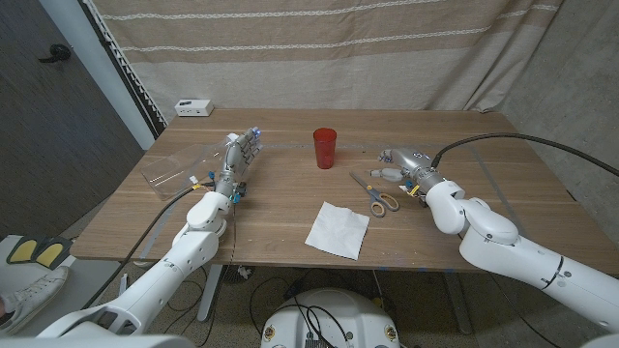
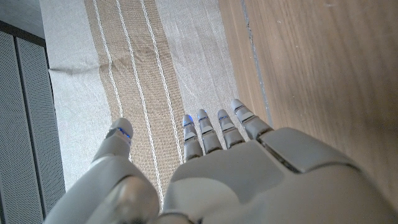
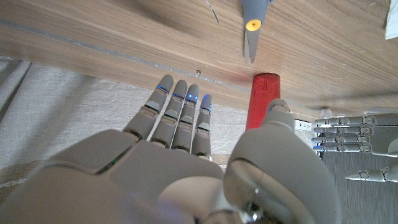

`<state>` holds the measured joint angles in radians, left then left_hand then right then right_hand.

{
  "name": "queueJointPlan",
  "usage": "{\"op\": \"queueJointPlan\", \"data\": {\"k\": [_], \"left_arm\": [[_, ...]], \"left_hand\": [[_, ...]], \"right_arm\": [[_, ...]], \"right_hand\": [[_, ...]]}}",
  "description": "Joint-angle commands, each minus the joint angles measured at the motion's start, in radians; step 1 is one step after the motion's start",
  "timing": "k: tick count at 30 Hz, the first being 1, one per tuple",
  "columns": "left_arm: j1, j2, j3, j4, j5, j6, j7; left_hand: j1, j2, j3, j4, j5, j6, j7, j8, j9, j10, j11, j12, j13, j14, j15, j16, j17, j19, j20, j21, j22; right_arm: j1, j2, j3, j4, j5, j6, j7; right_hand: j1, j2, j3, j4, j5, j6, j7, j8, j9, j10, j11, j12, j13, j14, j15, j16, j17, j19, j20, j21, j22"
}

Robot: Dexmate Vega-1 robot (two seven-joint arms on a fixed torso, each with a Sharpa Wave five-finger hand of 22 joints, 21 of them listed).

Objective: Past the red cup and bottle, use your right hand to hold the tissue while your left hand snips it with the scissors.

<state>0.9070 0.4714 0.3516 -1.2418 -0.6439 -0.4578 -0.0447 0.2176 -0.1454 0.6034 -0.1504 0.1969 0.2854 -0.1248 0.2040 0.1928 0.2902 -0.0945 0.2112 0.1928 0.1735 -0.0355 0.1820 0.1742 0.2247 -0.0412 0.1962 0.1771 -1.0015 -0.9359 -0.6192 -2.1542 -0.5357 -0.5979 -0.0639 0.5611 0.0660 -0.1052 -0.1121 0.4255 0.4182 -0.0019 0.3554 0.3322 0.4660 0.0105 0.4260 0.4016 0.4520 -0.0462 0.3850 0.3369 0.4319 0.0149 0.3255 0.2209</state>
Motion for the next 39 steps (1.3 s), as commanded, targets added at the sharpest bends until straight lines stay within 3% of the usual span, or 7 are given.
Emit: {"op": "queueJointPlan", "data": {"k": [1, 18, 28, 32, 36, 39], "left_arm": [[0.003, 0.002, -0.003, 0.002, -0.001, -0.003, 0.0], [0.005, 0.004, -0.003, 0.001, -0.003, -0.002, -0.004], [0.017, 0.01, -0.006, -0.013, -0.004, 0.003, 0.004], [0.02, 0.018, -0.003, -0.02, 0.016, 0.002, 0.019], [0.025, 0.021, -0.003, -0.026, 0.022, 0.003, 0.027], [0.028, 0.023, -0.004, -0.03, 0.023, 0.003, 0.031]], "left_hand": [[-0.003, 0.005, -0.003, 0.003, 0.006, 0.008, 0.001, 0.001, 0.004, 0.008, -0.005, 0.004, 0.005, -0.007, -0.106, 0.002, 0.003, -0.003, -0.086, 0.002, 0.002], [-0.003, 0.006, -0.004, 0.003, 0.006, 0.008, 0.0, 0.001, 0.004, 0.014, -0.002, 0.006, 0.005, -0.007, -0.106, 0.003, 0.003, -0.004, -0.086, 0.002, 0.002], [-0.003, 0.007, -0.005, 0.003, 0.006, 0.009, 0.0, 0.001, 0.004, 0.017, -0.005, 0.007, 0.005, -0.008, -0.106, 0.002, 0.003, -0.005, -0.086, 0.002, 0.002], [-0.003, 0.007, -0.005, 0.002, 0.006, 0.009, 0.0, 0.001, 0.004, 0.016, -0.007, 0.006, 0.006, -0.007, -0.105, 0.003, 0.003, -0.005, -0.086, 0.002, 0.002], [-0.003, 0.007, -0.006, 0.002, 0.006, 0.009, 0.001, 0.001, 0.004, 0.017, -0.004, 0.006, 0.006, -0.007, -0.105, 0.003, 0.003, -0.007, -0.09, 0.001, 0.002], [-0.003, 0.007, -0.006, 0.002, 0.006, 0.009, 0.0, 0.001, 0.004, 0.018, -0.001, 0.007, 0.006, -0.007, -0.105, 0.003, 0.003, -0.007, -0.091, 0.001, 0.002]], "right_arm": [[0.029, 0.014, -0.035, -0.007, -0.027, -0.059, 0.057], [0.034, 0.012, -0.053, -0.009, -0.033, -0.064, 0.067], [0.055, 0.005, -0.084, -0.005, -0.06, -0.069, 0.115], [0.057, 0.007, -0.088, -0.002, -0.065, -0.066, 0.12], [0.058, 0.012, -0.093, 0.0, -0.075, -0.068, 0.124], [0.061, 0.014, -0.107, 0.002, -0.1, -0.074, 0.125]], "right_hand": [[0.0, -0.001, -0.009, 0.002, 0.004, -0.008, 0.001, 0.002, 0.007, 0.005, 0.002, 0.009, 0.005, 0.01, -0.081, 0.007, 0.006, -0.004, 0.008, 0.003, 0.004], [-0.005, -0.001, -0.014, 0.005, 0.004, -0.017, -0.001, 0.002, 0.017, 0.016, -0.005, 0.019, 0.016, -0.005, -0.077, 0.005, 0.01, -0.011, 0.011, 0.003, 0.005], [0.003, 0.0, -0.014, 0.002, 0.007, -0.036, -0.01, -0.003, 0.025, -0.003, -0.018, 0.017, 0.025, -0.033, -0.079, -0.004, 0.013, -0.042, 0.021, -0.006, 0.006], [0.006, 0.001, -0.014, 0.001, 0.008, -0.04, -0.01, -0.003, 0.028, -0.01, -0.01, 0.015, 0.029, -0.038, -0.079, -0.005, 0.014, -0.047, 0.022, -0.007, 0.006], [0.01, 0.002, -0.013, -0.001, 0.01, -0.038, -0.01, -0.002, 0.03, -0.013, -0.023, 0.016, 0.031, -0.04, -0.08, -0.006, 0.015, -0.05, 0.023, -0.008, 0.007], [0.014, 0.005, -0.012, -0.002, 0.011, -0.021, -0.013, 0.006, 0.033, -0.01, -0.017, 0.018, 0.034, -0.039, -0.08, -0.004, 0.015, -0.052, 0.024, -0.008, 0.007]]}}
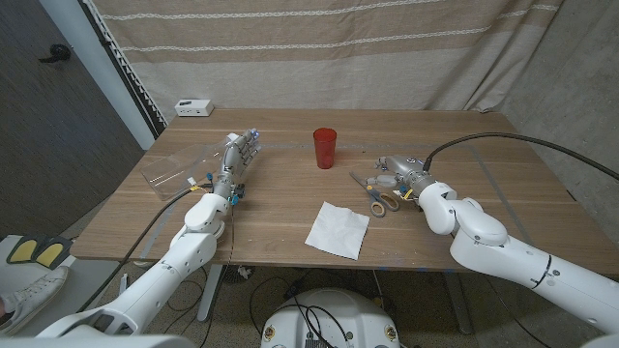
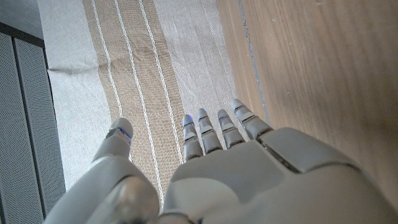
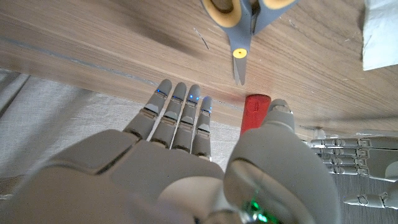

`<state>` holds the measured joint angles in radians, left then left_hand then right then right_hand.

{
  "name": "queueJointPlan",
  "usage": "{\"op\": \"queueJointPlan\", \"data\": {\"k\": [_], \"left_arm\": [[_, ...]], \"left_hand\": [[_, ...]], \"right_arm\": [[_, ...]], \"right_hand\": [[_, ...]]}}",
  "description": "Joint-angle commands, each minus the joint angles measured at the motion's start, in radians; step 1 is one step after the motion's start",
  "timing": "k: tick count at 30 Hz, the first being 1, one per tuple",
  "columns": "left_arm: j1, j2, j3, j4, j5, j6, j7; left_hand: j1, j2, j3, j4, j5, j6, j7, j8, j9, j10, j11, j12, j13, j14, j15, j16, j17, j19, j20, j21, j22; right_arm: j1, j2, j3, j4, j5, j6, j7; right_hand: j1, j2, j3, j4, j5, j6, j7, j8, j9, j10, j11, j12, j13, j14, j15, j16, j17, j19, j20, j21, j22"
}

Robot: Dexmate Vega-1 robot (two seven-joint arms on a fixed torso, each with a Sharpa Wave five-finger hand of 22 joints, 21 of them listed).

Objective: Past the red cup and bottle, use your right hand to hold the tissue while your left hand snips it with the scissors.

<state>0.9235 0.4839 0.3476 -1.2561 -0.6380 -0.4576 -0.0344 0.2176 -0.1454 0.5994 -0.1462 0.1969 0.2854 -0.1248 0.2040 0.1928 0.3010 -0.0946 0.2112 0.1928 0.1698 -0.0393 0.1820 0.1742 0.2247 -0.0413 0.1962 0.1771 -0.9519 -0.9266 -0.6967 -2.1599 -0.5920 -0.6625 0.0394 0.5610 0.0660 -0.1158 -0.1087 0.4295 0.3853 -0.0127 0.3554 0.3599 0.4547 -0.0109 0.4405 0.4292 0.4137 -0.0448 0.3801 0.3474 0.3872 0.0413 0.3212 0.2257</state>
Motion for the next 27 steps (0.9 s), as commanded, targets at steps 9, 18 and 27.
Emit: {"op": "queueJointPlan", "data": {"k": [9, 18, 27], "left_arm": [[0.009, 0.007, 0.002, -0.008, 0.016, 0.001, 0.017], [0.003, 0.002, 0.005, 0.004, 0.015, -0.003, 0.01], [0.008, 0.005, 0.001, 0.002, 0.012, -0.002, 0.014]], "left_hand": [[-0.003, 0.008, -0.002, -0.002, 0.005, 0.011, 0.001, 0.001, 0.004, 0.011, 0.003, 0.008, 0.006, -0.003, -0.101, 0.003, 0.003, -0.008, -0.091, 0.001, 0.002], [-0.002, 0.009, -0.002, -0.002, 0.005, 0.011, -0.001, 0.001, 0.004, 0.013, 0.0, 0.009, 0.006, -0.003, -0.101, 0.003, 0.003, -0.009, -0.091, 0.001, 0.002], [-0.001, 0.009, -0.003, -0.003, 0.005, 0.009, 0.0, 0.001, 0.004, 0.012, 0.0, 0.008, 0.006, -0.002, -0.101, 0.003, 0.003, -0.009, -0.091, 0.001, 0.002]], "right_arm": [[0.005, 0.024, -0.04, 0.014, -0.088, -0.026, 0.015], [-0.013, 0.05, -0.047, 0.032, -0.129, -0.046, -0.022], [-0.006, 0.073, -0.07, 0.039, -0.175, -0.089, -0.002]], "right_hand": [[0.016, 0.004, -0.006, -0.005, 0.01, 0.06, -0.004, 0.031, 0.018, 0.036, -0.006, 0.024, 0.019, 0.046, -0.103, 0.024, 0.01, 0.017, -0.002, 0.011, 0.005], [-0.021, -0.011, -0.03, 0.014, 0.01, 0.12, 0.005, 0.059, 0.034, 0.082, -0.01, 0.052, 0.033, 0.092, -0.114, 0.044, 0.017, 0.051, -0.016, 0.031, 0.009], [-0.01, -0.007, -0.028, 0.009, 0.015, 0.093, 0.003, 0.05, 0.041, 0.062, -0.001, 0.049, 0.039, 0.089, -0.106, 0.045, 0.02, 0.051, -0.016, 0.034, 0.009]]}}
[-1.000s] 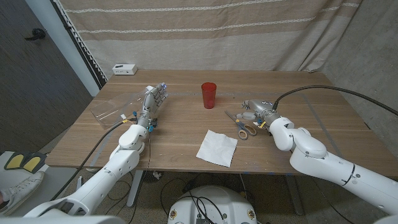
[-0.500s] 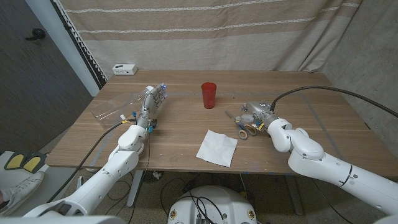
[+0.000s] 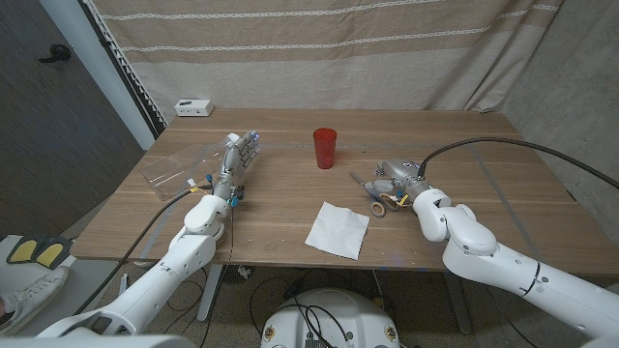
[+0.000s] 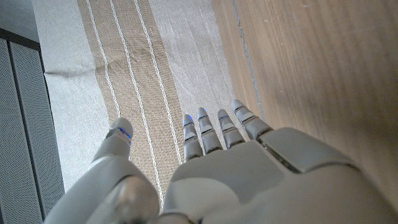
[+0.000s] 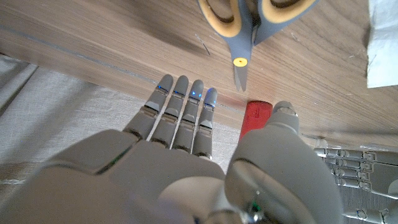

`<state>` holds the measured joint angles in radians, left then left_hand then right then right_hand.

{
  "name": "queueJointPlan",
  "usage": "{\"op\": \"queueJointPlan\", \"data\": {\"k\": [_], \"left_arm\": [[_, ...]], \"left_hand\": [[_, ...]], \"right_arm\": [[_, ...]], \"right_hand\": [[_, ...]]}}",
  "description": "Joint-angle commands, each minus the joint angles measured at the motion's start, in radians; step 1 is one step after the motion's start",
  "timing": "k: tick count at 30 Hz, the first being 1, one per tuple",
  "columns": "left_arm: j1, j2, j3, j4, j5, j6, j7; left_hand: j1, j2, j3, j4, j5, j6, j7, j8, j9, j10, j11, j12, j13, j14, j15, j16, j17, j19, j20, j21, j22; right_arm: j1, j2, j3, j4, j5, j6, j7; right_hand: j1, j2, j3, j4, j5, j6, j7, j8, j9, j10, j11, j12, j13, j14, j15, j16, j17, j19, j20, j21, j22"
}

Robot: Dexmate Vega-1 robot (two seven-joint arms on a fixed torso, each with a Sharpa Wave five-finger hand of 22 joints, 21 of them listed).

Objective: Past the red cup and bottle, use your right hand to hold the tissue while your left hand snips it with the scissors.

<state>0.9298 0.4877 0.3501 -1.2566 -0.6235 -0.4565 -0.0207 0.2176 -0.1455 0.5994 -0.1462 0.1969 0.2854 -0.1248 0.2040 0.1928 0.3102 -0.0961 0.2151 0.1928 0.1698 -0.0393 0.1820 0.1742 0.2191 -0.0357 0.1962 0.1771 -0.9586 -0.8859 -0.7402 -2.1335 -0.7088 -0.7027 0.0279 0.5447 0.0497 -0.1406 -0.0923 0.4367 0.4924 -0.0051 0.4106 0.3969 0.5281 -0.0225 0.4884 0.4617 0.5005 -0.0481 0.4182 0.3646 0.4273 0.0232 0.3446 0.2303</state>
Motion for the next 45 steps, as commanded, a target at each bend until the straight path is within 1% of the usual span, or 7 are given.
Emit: {"op": "queueJointPlan", "data": {"k": [1, 15, 24, 34, 37, 38, 45], "left_arm": [[0.002, 0.001, -0.002, 0.002, -0.003, -0.003, 0.0], [0.0, 0.001, -0.002, 0.008, -0.007, 0.001, -0.002], [-0.004, -0.001, -0.003, 0.013, -0.007, 0.0, -0.004], [0.002, -0.005, -0.002, 0.013, -0.008, -0.004, -0.001], [0.004, -0.007, -0.003, 0.014, -0.009, -0.006, 0.002], [0.004, -0.008, -0.003, 0.016, -0.009, -0.007, 0.001], [0.003, -0.011, -0.003, 0.019, -0.011, -0.01, -0.001]], "left_hand": [[-0.001, 0.009, -0.003, -0.003, 0.005, 0.009, 0.0, 0.0, 0.004, 0.003, 0.001, 0.004, 0.006, -0.003, -0.101, 0.003, 0.003, -0.003, -0.097, 0.001, 0.002], [-0.001, 0.009, -0.004, -0.003, 0.005, 0.01, 0.0, 0.001, 0.004, 0.004, 0.002, 0.004, 0.006, -0.003, -0.1, 0.003, 0.003, -0.004, -0.096, 0.001, 0.002], [-0.001, 0.009, -0.004, -0.003, 0.005, 0.009, 0.0, 0.0, 0.004, 0.007, 0.0, 0.005, 0.006, 0.002, -0.099, 0.005, 0.003, -0.003, -0.097, 0.002, 0.002], [-0.001, 0.01, -0.005, -0.003, 0.005, 0.001, -0.001, -0.003, 0.004, 0.007, 0.005, 0.005, 0.006, 0.0, -0.101, 0.004, 0.003, -0.002, -0.097, 0.002, 0.002], [-0.001, 0.01, -0.005, -0.003, 0.005, 0.001, -0.001, -0.003, 0.004, 0.007, 0.001, 0.005, 0.006, 0.0, -0.101, 0.004, 0.003, -0.003, -0.097, 0.002, 0.002], [-0.001, 0.01, -0.005, -0.003, 0.005, 0.001, 0.0, -0.003, 0.004, 0.008, 0.0, 0.005, 0.006, 0.0, -0.101, 0.003, 0.003, -0.003, -0.097, 0.002, 0.002], [-0.001, 0.01, -0.006, -0.003, 0.005, 0.001, 0.0, -0.002, 0.004, 0.008, -0.001, 0.005, 0.006, 0.0, -0.101, 0.004, 0.003, -0.003, -0.097, 0.002, 0.002]], "right_arm": [[0.001, 0.035, -0.027, 0.013, -0.06, -0.051, 0.011], [0.019, 0.052, -0.044, 0.034, -0.073, -0.068, 0.044], [0.028, 0.056, -0.055, 0.026, -0.084, -0.096, 0.074], [0.03, 0.062, -0.073, 0.024, -0.098, -0.095, 0.087], [0.026, 0.064, -0.072, 0.028, -0.099, -0.09, 0.074], [0.027, 0.065, -0.073, 0.029, -0.102, -0.089, 0.073], [0.031, 0.083, -0.082, 0.043, -0.122, -0.111, 0.07]], "right_hand": [[0.01, 0.011, -0.002, -0.01, 0.009, -0.015, -0.005, -0.005, 0.005, -0.016, 0.007, 0.0, 0.008, 0.0, -0.104, 0.006, 0.004, 0.011, 0.002, 0.011, 0.005], [0.045, 0.028, 0.012, -0.023, 0.015, -0.036, 0.0, -0.012, 0.013, -0.023, 0.006, 0.002, 0.015, -0.002, -0.104, 0.007, 0.003, 0.009, 0.002, 0.014, 0.005], [0.061, 0.032, 0.016, -0.029, 0.015, -0.025, 0.005, -0.007, 0.017, -0.006, 0.018, 0.011, 0.018, 0.007, -0.096, 0.011, 0.002, 0.022, -0.006, 0.021, 0.005], [0.082, 0.036, 0.022, -0.037, 0.017, -0.032, 0.005, -0.009, 0.022, -0.004, 0.007, 0.013, 0.021, 0.0, -0.101, 0.008, -0.001, 0.016, -0.003, 0.021, 0.005], [0.09, 0.039, 0.025, -0.039, 0.017, -0.026, 0.007, -0.006, 0.024, 0.004, 0.014, 0.017, 0.022, 0.006, -0.104, 0.011, -0.002, 0.018, -0.003, 0.023, 0.005], [0.093, 0.04, 0.025, -0.04, 0.017, -0.016, 0.007, -0.002, 0.026, 0.01, 0.005, 0.02, 0.023, 0.013, -0.105, 0.013, -0.002, 0.021, -0.005, 0.025, 0.005], [0.121, 0.045, 0.033, -0.049, 0.019, 0.006, 0.003, 0.009, 0.031, 0.032, 0.005, 0.032, 0.026, 0.029, -0.117, 0.02, -0.004, 0.036, -0.019, 0.034, 0.004]]}}
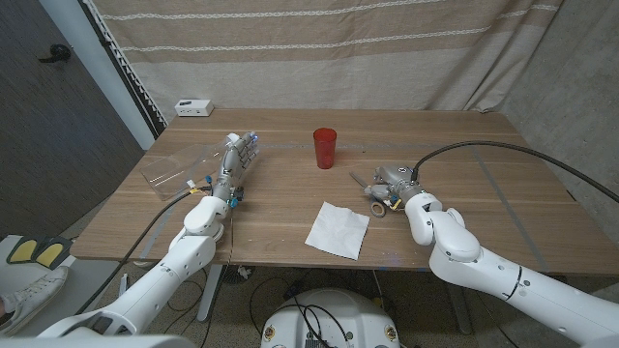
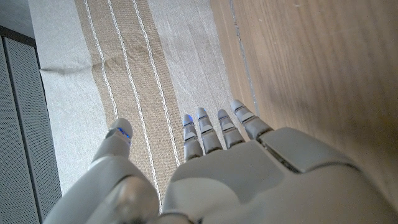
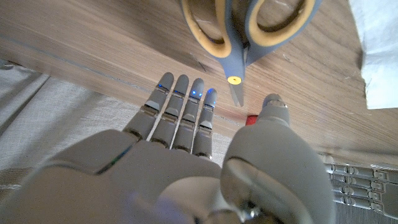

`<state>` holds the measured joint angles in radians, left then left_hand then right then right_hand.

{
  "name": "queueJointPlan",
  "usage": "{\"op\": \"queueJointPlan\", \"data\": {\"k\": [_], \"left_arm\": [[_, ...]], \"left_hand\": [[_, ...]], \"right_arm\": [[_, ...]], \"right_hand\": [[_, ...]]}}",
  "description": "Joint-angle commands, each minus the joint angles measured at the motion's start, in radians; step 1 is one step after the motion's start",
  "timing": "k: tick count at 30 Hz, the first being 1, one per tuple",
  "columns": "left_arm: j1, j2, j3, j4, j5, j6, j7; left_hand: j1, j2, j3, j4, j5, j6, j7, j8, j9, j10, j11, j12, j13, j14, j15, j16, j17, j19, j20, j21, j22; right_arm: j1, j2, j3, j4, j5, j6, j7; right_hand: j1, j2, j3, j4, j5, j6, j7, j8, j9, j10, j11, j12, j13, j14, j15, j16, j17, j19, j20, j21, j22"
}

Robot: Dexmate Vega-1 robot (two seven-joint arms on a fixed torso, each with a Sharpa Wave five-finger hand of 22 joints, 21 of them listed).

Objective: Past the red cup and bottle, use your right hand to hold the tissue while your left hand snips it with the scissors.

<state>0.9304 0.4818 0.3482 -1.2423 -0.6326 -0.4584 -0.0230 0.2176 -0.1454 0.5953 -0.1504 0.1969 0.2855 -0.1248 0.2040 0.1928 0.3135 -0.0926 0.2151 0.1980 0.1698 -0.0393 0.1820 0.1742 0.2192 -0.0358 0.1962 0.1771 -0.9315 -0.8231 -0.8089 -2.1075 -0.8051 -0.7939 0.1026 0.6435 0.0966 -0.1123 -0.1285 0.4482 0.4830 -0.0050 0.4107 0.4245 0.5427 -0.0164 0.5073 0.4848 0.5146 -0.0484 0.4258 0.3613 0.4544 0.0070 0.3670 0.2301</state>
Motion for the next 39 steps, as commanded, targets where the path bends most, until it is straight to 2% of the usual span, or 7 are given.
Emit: {"op": "queueJointPlan", "data": {"k": [1, 8, 10, 22, 28, 39], "left_arm": [[0.002, -0.005, -0.001, 0.005, -0.003, -0.008, 0.0], [0.001, 0.0, -0.002, 0.001, -0.004, -0.003, -0.004], [0.001, 0.001, -0.002, 0.0, -0.004, -0.003, -0.003], [0.007, 0.006, -0.007, -0.006, -0.006, -0.002, 0.0], [0.004, 0.007, -0.009, -0.002, -0.008, -0.002, -0.002], [-0.01, 0.002, -0.007, 0.017, -0.008, -0.009, -0.014]], "left_hand": [[-0.001, 0.01, -0.002, 0.002, 0.005, 0.001, -0.001, -0.002, 0.004, 0.006, -0.003, 0.005, 0.001, 0.0, -0.101, 0.004, 0.003, -0.003, -0.097, 0.002, 0.002], [-0.001, 0.01, -0.002, 0.002, 0.005, 0.001, 0.0, -0.002, 0.004, 0.006, -0.001, 0.005, 0.001, 0.0, -0.101, 0.003, 0.003, -0.004, -0.097, 0.002, 0.002], [-0.001, 0.01, -0.002, 0.002, 0.005, 0.001, 0.0, -0.002, 0.004, 0.006, -0.001, 0.005, 0.001, 0.0, -0.101, 0.003, 0.003, -0.004, -0.097, 0.002, 0.002], [-0.001, 0.01, -0.003, 0.002, 0.005, 0.002, -0.001, -0.001, 0.004, 0.006, -0.002, 0.004, 0.001, -0.002, -0.102, 0.003, 0.003, -0.004, -0.097, 0.002, 0.002], [-0.001, 0.01, -0.003, 0.002, 0.005, 0.001, 0.001, -0.002, 0.004, 0.006, -0.002, 0.004, 0.001, -0.002, -0.102, 0.003, 0.003, -0.005, -0.096, 0.002, 0.002], [-0.001, 0.01, -0.004, 0.002, 0.005, 0.006, 0.002, 0.0, 0.004, 0.008, -0.003, 0.004, 0.001, -0.002, -0.101, 0.003, 0.003, -0.004, -0.096, 0.002, 0.002]], "right_arm": [[0.006, 0.022, -0.016, 0.019, -0.032, -0.025, -0.004], [0.007, 0.036, -0.021, 0.027, -0.041, -0.048, -0.001], [0.011, 0.036, -0.03, 0.031, -0.051, -0.053, 0.004], [0.02, 0.047, -0.044, 0.053, -0.052, -0.056, 0.008], [0.035, 0.057, -0.058, 0.07, -0.058, -0.064, 0.023], [0.043, 0.064, -0.075, 0.093, -0.068, -0.069, 0.023]], "right_hand": [[0.03, -0.001, 0.007, -0.015, 0.008, 0.019, 0.005, 0.011, 0.005, 0.026, -0.001, 0.017, 0.004, 0.019, -0.12, 0.014, -0.002, 0.013, -0.005, 0.014, 0.004], [0.036, -0.002, 0.007, -0.015, 0.008, 0.024, 0.011, 0.014, 0.008, 0.031, -0.002, 0.02, 0.005, 0.029, -0.117, 0.018, -0.002, 0.018, -0.006, 0.017, 0.004], [0.029, -0.002, 0.003, -0.008, 0.006, 0.003, 0.019, 0.006, 0.011, 0.033, 0.003, 0.023, 0.007, 0.031, -0.116, 0.019, -0.002, 0.018, -0.005, 0.019, 0.003], [0.03, -0.001, 0.0, -0.003, 0.003, 0.016, 0.014, 0.012, 0.018, 0.051, -0.007, 0.035, 0.01, 0.036, -0.117, 0.021, -0.002, 0.018, -0.003, 0.022, 0.003], [0.033, 0.0, 0.0, -0.003, 0.003, 0.018, 0.016, 0.013, 0.02, 0.044, 0.001, 0.033, 0.011, 0.035, -0.113, 0.021, -0.002, 0.019, -0.002, 0.024, 0.003], [0.044, 0.004, 0.003, -0.003, 0.001, 0.046, -0.003, 0.024, 0.024, 0.049, -0.004, 0.038, 0.012, 0.041, -0.114, 0.023, -0.002, 0.02, -0.003, 0.028, 0.002]]}}
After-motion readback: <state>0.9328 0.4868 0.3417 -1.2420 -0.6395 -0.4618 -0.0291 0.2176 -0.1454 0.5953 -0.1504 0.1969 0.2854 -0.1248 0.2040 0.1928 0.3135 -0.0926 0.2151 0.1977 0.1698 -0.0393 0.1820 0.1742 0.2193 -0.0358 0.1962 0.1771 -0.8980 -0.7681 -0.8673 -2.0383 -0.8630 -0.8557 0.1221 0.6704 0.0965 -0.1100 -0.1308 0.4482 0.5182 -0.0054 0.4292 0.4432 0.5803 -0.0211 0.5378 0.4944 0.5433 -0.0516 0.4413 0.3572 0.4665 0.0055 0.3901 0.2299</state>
